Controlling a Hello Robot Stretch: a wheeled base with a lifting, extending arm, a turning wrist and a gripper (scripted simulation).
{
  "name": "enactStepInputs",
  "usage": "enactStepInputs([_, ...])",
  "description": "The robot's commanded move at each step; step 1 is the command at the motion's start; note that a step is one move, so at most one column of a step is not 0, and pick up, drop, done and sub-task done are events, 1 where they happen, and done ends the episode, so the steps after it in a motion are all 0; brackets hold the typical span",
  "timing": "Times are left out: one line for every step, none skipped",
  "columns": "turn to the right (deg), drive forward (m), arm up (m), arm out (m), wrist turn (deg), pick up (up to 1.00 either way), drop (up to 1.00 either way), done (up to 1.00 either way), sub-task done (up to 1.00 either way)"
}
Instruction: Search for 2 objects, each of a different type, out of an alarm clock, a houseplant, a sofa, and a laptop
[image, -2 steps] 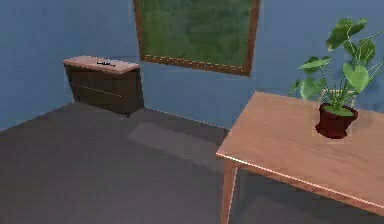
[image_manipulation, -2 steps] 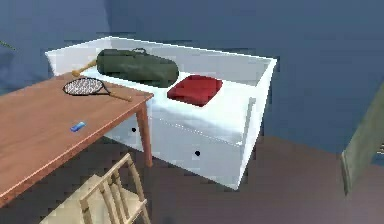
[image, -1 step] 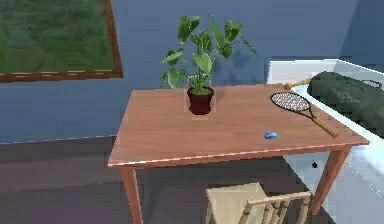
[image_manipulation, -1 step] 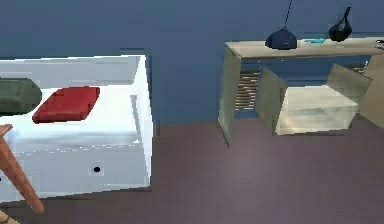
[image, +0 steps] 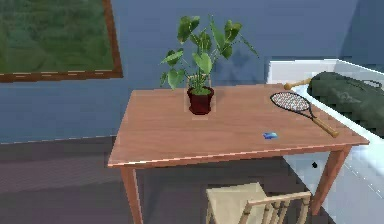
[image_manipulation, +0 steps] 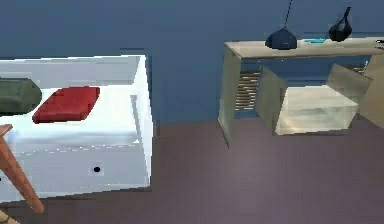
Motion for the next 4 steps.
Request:
enactStepInputs([45.0, 0.00, 0.00, 0.00, 0.0, 0.00, 0.00, 0.00, 0.00])
enactStepInputs([45.0, 0.00, 0.00, 0.00, 0.0, 0.00, 0.00, 0.00, 0.00])
enactStepInputs([45.0, 0.00, 0.00, 0.00, 0.0, 0.00, 0.00, 0.00, 0.00])
enactStepInputs([6.0, 0.00, 0.00, 0.00, 0.0, 0.00, 0.00, 0.00, 0.00])
